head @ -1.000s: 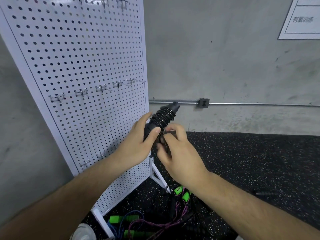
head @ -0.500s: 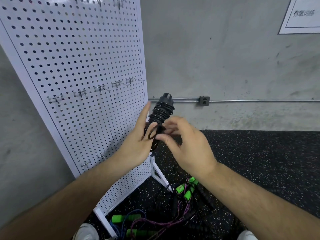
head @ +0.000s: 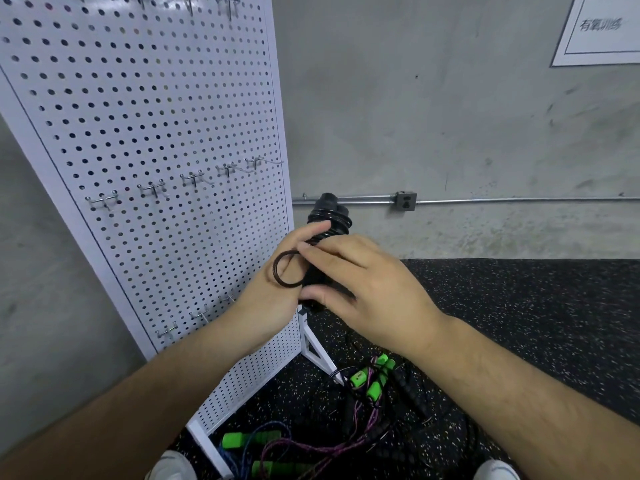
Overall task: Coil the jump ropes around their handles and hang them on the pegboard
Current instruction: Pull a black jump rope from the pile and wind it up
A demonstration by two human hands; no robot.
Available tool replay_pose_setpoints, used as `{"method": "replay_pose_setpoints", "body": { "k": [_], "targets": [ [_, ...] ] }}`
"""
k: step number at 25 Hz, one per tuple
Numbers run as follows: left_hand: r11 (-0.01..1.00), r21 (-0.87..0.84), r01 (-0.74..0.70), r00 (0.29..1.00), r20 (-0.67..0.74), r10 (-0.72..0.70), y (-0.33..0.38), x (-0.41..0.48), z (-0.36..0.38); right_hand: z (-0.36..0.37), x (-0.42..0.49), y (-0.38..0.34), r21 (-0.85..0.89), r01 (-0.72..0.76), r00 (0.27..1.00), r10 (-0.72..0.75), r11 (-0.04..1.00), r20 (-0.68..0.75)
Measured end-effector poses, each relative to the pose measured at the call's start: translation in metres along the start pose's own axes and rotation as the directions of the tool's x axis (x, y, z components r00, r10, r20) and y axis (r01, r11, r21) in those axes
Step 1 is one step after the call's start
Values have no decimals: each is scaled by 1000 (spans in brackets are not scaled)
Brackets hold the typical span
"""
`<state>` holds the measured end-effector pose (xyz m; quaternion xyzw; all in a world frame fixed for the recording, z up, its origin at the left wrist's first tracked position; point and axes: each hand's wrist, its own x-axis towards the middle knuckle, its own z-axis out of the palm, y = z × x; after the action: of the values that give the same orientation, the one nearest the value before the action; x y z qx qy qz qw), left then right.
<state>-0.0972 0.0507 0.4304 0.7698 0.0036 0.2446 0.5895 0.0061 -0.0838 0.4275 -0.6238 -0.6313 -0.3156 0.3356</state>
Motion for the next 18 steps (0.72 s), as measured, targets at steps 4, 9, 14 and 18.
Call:
{"method": "replay_pose_setpoints", "body": {
  "k": [4, 9, 14, 18],
  "targets": [
    [1000, -1, 11, 999, 48, -11, -4, 1, 1, -3, 1, -4, 53, -23, 998, 26, 998, -50],
    [893, -416, 169, 979, -30, -199, 8, 11, -7, -25, 2, 13, 263, -148, 984, 169, 953, -59],
    [834, -530, 152, 984, 3, -177, 12, 11, -16, -33, -2, 29, 118, -187, 982, 188, 975, -1],
    [843, -517, 148, 987, 26, -157, 9, 11, -12, -29, -3, 21, 57, -211, 973, 203, 976, 109]
  ]
}}
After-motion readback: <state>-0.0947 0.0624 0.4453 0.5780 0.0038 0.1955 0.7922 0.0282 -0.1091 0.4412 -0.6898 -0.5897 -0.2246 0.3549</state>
